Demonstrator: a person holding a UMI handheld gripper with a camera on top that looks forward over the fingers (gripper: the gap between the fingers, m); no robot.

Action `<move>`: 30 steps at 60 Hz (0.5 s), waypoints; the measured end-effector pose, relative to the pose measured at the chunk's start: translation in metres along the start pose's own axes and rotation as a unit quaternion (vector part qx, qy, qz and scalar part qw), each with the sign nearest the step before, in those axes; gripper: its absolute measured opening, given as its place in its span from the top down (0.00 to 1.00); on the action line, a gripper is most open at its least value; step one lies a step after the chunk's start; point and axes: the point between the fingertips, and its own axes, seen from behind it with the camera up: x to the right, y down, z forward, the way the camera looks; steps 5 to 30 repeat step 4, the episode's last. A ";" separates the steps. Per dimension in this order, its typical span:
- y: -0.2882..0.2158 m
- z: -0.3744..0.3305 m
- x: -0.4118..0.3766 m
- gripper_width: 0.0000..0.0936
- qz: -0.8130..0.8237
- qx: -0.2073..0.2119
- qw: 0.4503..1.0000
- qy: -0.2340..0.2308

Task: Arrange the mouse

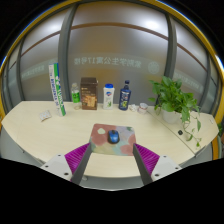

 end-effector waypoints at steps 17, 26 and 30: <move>-0.002 -0.001 0.001 0.09 0.003 0.003 1.000 0.001; -0.002 -0.001 0.001 0.09 0.003 0.003 1.000 0.001; -0.002 -0.001 0.001 0.09 0.003 0.003 1.000 0.001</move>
